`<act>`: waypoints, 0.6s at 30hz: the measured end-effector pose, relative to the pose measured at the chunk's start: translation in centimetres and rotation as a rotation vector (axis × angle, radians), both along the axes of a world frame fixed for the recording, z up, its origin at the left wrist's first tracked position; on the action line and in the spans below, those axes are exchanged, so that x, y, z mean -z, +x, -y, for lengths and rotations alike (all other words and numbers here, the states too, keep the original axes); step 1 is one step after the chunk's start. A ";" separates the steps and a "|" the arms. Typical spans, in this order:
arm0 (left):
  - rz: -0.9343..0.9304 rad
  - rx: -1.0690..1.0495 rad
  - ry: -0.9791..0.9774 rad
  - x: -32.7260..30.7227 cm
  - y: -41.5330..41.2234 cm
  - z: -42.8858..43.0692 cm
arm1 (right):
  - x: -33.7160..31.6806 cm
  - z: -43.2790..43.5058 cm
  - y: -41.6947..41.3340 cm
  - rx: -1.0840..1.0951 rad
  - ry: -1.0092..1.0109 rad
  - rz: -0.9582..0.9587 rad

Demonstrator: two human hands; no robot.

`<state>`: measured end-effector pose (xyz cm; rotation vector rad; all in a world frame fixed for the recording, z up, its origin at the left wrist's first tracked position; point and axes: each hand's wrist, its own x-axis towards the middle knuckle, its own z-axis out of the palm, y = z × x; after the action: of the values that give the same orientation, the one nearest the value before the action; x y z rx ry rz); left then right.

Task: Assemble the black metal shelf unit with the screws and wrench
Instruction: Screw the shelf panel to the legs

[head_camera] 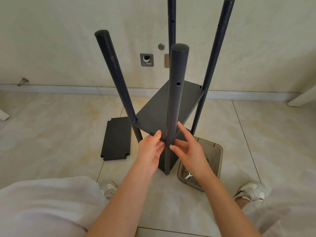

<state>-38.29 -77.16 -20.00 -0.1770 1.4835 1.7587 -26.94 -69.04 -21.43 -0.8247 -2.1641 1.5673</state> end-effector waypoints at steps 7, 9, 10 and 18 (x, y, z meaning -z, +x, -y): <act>-0.006 -0.002 -0.009 0.2 0.2 -0.1 | 0.8 0.3 -0.1 0.079 0.029 -0.020; -0.012 -0.005 -0.010 0.2 0.2 0.1 | 0.8 0.4 -0.3 0.087 0.009 -0.023; -0.022 -0.001 -0.011 0.1 0.2 0.1 | 0.7 0.3 -0.4 0.089 -0.010 -0.023; -1.064 -0.060 -0.380 0.5 0.1 2.0 | -1.0 -1.5 -0.5 0.060 -0.153 -0.033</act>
<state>-38.15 -79.12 -20.51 0.6304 2.5659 1.6493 -27.46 -67.54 -20.45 -0.8950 -1.9965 1.7203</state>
